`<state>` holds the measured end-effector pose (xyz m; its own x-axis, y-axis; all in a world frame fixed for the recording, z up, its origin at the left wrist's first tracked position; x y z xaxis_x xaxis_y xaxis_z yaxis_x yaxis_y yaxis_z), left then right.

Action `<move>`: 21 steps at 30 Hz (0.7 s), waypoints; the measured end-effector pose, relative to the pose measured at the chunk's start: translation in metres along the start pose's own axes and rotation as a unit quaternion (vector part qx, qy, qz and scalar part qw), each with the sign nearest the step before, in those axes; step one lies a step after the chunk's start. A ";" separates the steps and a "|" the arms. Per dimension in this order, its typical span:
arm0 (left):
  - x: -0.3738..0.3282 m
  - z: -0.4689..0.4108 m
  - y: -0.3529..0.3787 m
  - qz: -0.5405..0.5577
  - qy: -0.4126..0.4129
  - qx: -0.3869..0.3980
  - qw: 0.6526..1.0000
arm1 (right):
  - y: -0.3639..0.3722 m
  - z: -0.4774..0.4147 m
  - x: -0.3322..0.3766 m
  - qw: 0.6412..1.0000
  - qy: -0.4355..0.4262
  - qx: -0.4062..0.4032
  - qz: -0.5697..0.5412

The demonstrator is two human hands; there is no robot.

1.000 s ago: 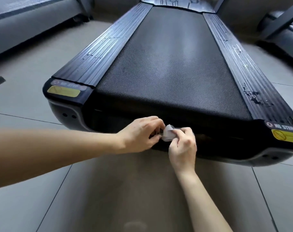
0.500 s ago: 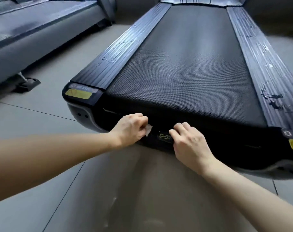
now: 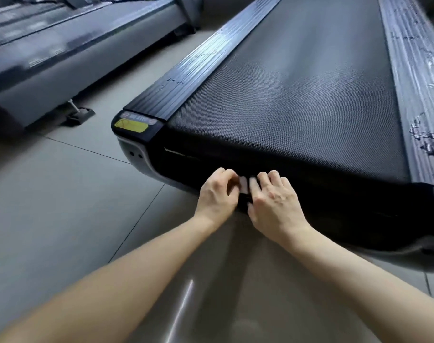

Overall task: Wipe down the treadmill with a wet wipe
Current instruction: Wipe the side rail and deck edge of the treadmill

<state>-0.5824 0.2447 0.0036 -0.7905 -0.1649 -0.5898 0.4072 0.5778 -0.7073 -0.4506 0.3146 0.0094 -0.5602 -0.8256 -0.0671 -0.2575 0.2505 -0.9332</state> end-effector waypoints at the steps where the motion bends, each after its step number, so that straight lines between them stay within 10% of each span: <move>1: 0.015 -0.001 -0.008 -0.010 -0.006 -0.023 1.000 | 0.000 -0.002 0.000 1.000 0.001 0.010 0.006; 7: 0.107 -0.004 -0.064 0.058 -0.269 -0.195 0.942 | -0.005 -0.012 0.002 0.997 0.062 0.041 0.006; 15: 0.012 0.040 0.021 0.139 -0.018 -0.074 0.987 | -0.004 -0.010 0.020 0.987 0.150 0.043 0.023; 21: 0.096 0.024 -0.031 0.195 -0.215 -0.215 0.933 | -0.006 -0.017 0.033 0.973 0.224 0.050 0.024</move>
<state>-0.6602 0.1913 -0.0405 -0.3265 -0.1280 -0.9365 0.3310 0.9126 -0.2401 -0.4809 0.2944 0.0189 -0.8624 -0.5054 0.0280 -0.1567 0.2138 -0.9642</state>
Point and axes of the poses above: each hand's wrist, its own z-axis away from the middle knuckle, its own y-axis out of the palm, x = y × z, the point moved 4 cm from there along -z, towards the middle knuckle, and after that the axes turned 3 degrees about y, right-handed, at the moved point
